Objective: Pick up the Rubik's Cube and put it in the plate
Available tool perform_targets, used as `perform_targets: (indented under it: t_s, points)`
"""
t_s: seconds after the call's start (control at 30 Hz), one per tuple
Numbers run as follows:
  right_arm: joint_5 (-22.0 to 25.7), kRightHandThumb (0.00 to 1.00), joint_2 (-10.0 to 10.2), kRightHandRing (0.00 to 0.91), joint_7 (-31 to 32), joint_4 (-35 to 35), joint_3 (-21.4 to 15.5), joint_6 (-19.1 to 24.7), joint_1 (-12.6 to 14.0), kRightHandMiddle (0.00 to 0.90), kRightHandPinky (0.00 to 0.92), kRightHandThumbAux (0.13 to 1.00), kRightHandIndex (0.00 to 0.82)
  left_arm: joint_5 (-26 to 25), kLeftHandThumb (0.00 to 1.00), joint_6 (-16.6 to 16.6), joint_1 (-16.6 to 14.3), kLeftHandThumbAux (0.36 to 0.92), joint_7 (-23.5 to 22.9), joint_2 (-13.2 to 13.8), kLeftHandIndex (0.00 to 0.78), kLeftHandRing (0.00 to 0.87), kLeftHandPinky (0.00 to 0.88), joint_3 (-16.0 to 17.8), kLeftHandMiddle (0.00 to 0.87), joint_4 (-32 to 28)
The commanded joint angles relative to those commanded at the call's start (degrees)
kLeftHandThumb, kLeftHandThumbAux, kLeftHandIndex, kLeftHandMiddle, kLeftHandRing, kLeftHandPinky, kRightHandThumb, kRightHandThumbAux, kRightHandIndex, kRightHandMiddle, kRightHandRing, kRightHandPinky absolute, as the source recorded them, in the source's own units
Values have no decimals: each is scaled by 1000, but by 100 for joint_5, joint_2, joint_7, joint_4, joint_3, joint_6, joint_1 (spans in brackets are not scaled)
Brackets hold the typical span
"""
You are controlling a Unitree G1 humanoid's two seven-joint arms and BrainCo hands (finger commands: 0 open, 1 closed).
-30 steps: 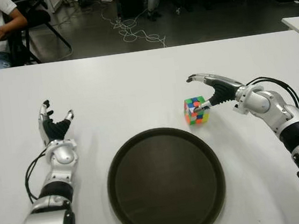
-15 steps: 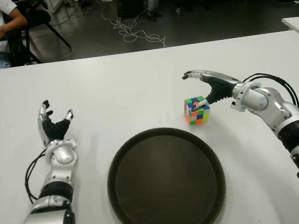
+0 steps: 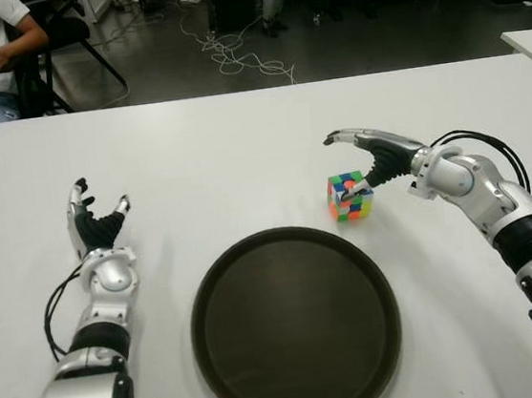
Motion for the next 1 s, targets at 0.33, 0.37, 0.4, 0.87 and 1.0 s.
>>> perform_targets:
  t_s: [0.33, 0.37, 0.4, 0.87, 1.0]
  points:
    - [70, 0, 22, 0, 120, -20, 8, 9, -1, 0, 0, 714, 0, 35, 417, -38, 9, 753, 37, 3, 103, 148, 154, -24, 149, -3]
    - [76, 0, 27, 0, 130, -6, 11, -6, -6, 0, 0, 720, 0, 34, 417, -33, 9, 752, 43, 0, 102, 146, 151, -22, 149, -5]
    - [80, 0, 31, 0, 136, 2, 13, -15, -8, 0, 0, 721, 0, 33, 415, -29, 9, 752, 46, -2, 101, 146, 148, -19, 148, -6]
    - [151, 0, 74, 0, 63, 86, -51, -132, 55, 0, 0, 669, 0, 58, 406, -66, 20, 752, 45, 21, 100, 160, 184, -33, 152, 5]
    - [190, 0, 90, 0, 102, 68, -66, -87, 62, 0, 0, 651, 0, 37, 412, -95, 23, 756, 18, 19, 101, 160, 186, -19, 150, 13]
